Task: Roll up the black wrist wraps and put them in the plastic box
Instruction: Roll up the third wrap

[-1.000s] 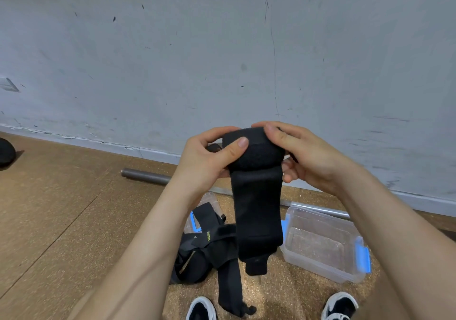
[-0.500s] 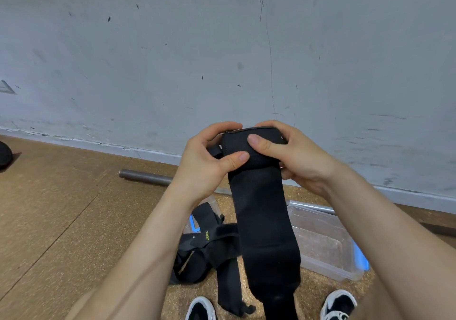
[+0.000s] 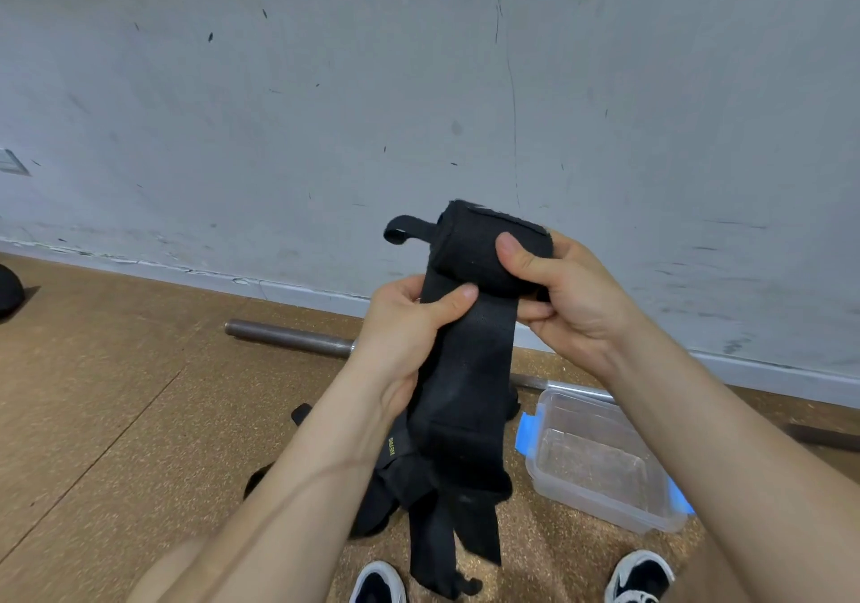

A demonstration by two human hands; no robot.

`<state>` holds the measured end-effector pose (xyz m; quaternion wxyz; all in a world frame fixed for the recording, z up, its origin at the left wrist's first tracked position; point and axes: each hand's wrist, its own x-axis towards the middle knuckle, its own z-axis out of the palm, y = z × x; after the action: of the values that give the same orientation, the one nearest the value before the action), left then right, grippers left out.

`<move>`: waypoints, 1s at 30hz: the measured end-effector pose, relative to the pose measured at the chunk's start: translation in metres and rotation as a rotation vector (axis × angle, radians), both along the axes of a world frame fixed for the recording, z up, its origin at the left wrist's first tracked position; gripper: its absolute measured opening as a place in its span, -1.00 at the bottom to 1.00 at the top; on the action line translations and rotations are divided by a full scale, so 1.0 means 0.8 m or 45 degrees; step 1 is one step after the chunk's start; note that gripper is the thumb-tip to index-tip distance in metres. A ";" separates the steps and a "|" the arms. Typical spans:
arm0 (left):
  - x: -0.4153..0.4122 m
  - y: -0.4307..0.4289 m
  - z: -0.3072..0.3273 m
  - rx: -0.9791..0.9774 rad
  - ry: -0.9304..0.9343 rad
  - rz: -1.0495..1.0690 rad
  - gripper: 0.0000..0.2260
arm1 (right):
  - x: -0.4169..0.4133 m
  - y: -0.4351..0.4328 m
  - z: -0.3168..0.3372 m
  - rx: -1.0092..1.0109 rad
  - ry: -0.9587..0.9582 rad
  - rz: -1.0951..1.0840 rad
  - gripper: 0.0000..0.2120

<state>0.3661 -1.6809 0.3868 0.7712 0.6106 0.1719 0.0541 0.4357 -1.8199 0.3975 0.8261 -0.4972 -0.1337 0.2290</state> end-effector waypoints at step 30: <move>-0.005 -0.001 0.028 0.168 -0.133 0.049 -0.58 | 0.002 -0.006 -0.001 -0.243 -0.432 0.220 -0.70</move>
<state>0.3623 -1.6819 0.4095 0.7361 0.6529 0.1392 0.1119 0.4373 -1.8246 0.3968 0.7184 -0.5912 -0.2907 0.2234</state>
